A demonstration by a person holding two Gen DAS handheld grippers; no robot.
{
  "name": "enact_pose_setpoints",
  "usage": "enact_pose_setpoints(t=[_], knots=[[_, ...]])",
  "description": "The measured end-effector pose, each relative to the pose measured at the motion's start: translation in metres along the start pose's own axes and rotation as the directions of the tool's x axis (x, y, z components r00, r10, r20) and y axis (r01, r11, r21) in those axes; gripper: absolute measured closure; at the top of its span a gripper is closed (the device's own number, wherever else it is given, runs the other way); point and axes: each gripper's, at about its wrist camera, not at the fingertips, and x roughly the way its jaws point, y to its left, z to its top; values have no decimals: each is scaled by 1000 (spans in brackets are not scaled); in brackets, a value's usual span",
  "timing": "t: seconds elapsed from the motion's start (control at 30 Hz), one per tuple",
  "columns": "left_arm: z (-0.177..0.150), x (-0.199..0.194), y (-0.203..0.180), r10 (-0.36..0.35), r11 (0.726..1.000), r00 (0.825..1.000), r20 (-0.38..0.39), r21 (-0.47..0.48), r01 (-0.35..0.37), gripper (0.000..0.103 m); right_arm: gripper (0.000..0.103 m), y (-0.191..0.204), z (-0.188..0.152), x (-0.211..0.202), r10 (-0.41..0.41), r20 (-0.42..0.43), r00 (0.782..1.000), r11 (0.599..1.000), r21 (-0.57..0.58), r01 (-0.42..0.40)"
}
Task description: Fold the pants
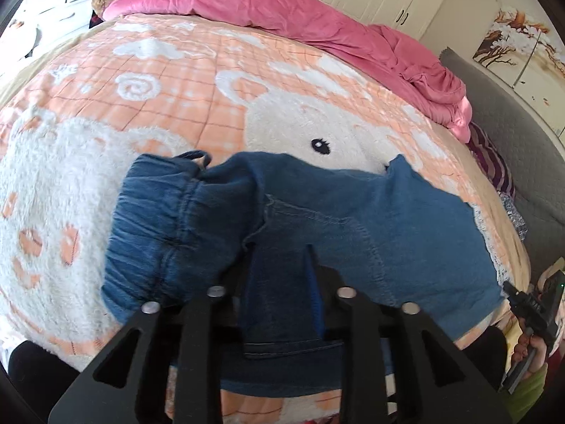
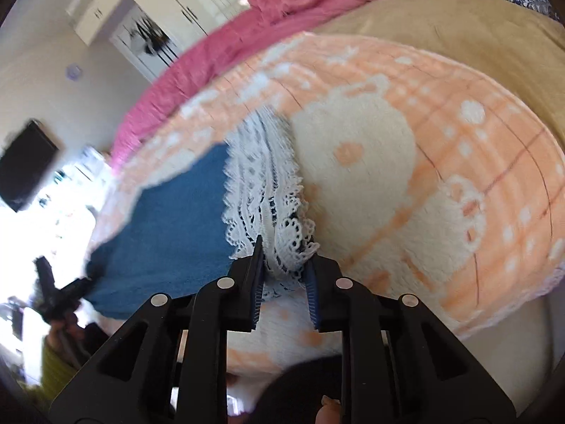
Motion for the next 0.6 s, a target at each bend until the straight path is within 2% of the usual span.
enact_pose_setpoints(t=[0.17,0.23,0.3,0.37,0.47,0.53,0.57,0.6], knots=[[-3,-1,-3,6,1000,1000,10,29,-6,80,86,0,-4,2,-19,-10,1000,1000,-2,19],[-3,-4,-2,-11,1000,1000,13,20,11,79,79,3,-4,1,-32,-14,999,999,-12,32],[-4,-11,-2,-35,999,999,15,14,35,72,65,6,-5,-6,-54,1,999,998,-18,54],[-4,-24,-4,-46,999,999,22,30,46,63,60,4,-5,-17,-85,38,996,996,-15,85],[-1,-52,-2,-40,998,996,80,49,36,57,59,6,-3,-39,-100,111,989,995,-19,103],[7,-67,4,-17,999,992,127,42,12,50,58,18,0,-49,-104,152,983,992,-52,113],[12,-71,7,5,999,990,140,41,-10,41,56,26,1,-51,-96,164,982,991,-76,109],[17,-73,10,29,999,989,148,40,-35,39,55,36,2,-51,-88,173,981,989,-103,107]])
